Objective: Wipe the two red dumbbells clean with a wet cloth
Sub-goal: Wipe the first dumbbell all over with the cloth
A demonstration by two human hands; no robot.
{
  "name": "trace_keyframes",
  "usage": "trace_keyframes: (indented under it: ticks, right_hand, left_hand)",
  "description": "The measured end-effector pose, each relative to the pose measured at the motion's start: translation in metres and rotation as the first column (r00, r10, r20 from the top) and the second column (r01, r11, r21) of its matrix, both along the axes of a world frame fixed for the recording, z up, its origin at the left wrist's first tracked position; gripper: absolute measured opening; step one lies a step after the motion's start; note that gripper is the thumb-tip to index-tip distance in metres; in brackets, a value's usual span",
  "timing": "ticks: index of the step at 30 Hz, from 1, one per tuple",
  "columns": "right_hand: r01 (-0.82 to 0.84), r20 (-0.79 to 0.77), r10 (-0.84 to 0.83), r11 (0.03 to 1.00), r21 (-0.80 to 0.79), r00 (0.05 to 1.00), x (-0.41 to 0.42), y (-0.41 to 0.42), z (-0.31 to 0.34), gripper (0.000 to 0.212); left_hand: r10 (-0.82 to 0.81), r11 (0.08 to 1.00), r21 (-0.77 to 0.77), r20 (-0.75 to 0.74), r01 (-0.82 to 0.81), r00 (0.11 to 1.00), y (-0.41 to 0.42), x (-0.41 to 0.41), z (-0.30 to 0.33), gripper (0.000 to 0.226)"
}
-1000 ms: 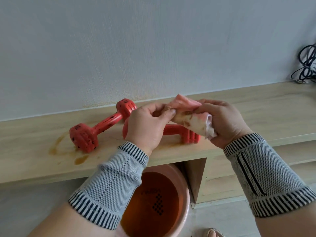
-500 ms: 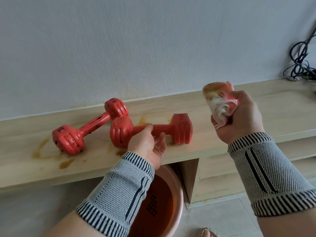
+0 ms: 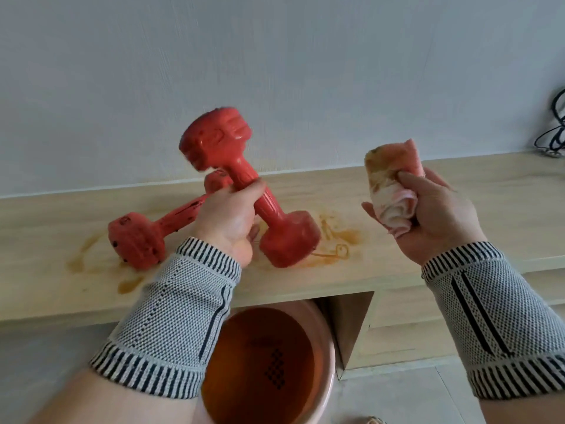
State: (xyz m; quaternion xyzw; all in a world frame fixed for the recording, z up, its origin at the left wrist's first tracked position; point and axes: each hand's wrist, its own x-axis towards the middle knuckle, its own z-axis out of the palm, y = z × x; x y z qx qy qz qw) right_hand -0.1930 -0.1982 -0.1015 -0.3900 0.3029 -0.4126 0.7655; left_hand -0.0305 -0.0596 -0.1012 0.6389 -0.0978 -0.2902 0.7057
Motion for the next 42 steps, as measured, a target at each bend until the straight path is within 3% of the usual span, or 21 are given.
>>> trace_keyframes:
  ticks: [2, 5, 7, 9, 12, 14, 16, 20, 25, 28, 30, 34, 39, 42]
  right_hand:
    - [-0.003, -0.105, -0.016, 0.984, -0.176, 0.994, 0.008, 0.008, 0.0, 0.024]
    - [-0.032, -0.317, -0.15, 0.864, -0.502, 0.936, 0.027, 0.027, -0.002, 0.023]
    - [-0.066, -0.364, -0.28, 0.707, -0.704, 0.888, 0.042, 0.044, -0.005, 0.015]
    - [-0.17, -0.35, -0.33, 0.468, -0.867, 0.877, 0.058, 0.059, -0.009, 0.015]
    - [-0.41, -0.434, -0.208, 0.147, -0.9, 0.877, 0.074, 0.086, -0.016, 0.034]
    - [-0.473, -0.455, -0.198, -0.053, -0.88, 0.868, 0.077, 0.098, -0.016, 0.041]
    - [-0.505, -0.473, -0.199, -0.169, -0.846, 0.858, 0.083, 0.101, -0.014, 0.039]
    - [-0.531, -0.499, -0.283, -0.046, -0.846, 0.819, 0.093, 0.092, -0.014, 0.043]
    - [-0.479, -0.447, -0.187, -0.196, -0.856, 0.875, 0.097, 0.123, -0.01, 0.041]
    - [-0.492, -0.464, -0.262, -0.05, -0.869, 0.846, 0.104, 0.104, -0.013, 0.039]
    - [-0.459, -0.439, -0.292, -0.002, -0.888, 0.85, 0.102, 0.095, -0.016, 0.038]
    - [-0.487, -0.462, -0.187, -0.119, -0.865, 0.867, 0.103, 0.121, -0.012, 0.04]
    - [-0.49, -0.481, -0.238, 0.021, -0.871, 0.844, 0.111, 0.099, -0.019, 0.036]
    - [-0.526, -0.511, -0.142, -0.095, -0.845, 0.848, 0.109, 0.116, -0.013, 0.042]
  left_hand:
    - [-0.039, 0.997, -0.064, 0.072, 0.044, 0.997, 0.01, 0.01, 0.002, 0.007]
    - [-0.061, 0.987, -0.135, 0.152, 0.082, 0.986, 0.023, 0.021, -0.002, 0.013]
    - [-0.068, 0.979, -0.179, 0.165, 0.098, 0.984, 0.028, 0.023, -0.005, 0.019]
    - [-0.062, 0.969, -0.23, 0.136, 0.092, 0.989, 0.03, 0.023, -0.005, 0.023]
    - [-0.004, 0.964, -0.265, 0.074, 0.024, 0.997, 0.035, 0.027, 0.001, 0.004]
    - [0.028, 0.962, -0.271, 0.03, -0.019, 0.999, 0.04, 0.033, 0.005, 0.01]
    - [0.027, 0.954, -0.3, -0.008, -0.028, 1.0, 0.047, 0.039, 0.006, 0.012]
    - [0.025, 0.948, -0.319, 0.016, -0.018, 1.0, 0.057, 0.04, 0.005, 0.01]
    - [0.077, 0.964, -0.261, 0.103, -0.048, 0.992, 0.06, 0.052, 0.002, 0.009]
    - [0.076, 0.956, -0.289, 0.093, -0.046, 0.993, 0.059, 0.051, 0.001, 0.011]
    - [0.076, 0.952, -0.304, 0.096, -0.043, 0.992, 0.057, 0.049, 0.001, 0.011]
    - [0.109, 0.963, -0.258, 0.111, -0.078, 0.988, 0.052, 0.055, -0.003, 0.012]
    - [0.125, 0.964, -0.249, 0.12, -0.093, 0.985, 0.048, 0.054, -0.007, 0.01]
    - [0.128, 0.962, -0.255, 0.095, -0.1, 0.987, 0.049, 0.055, -0.006, 0.01]
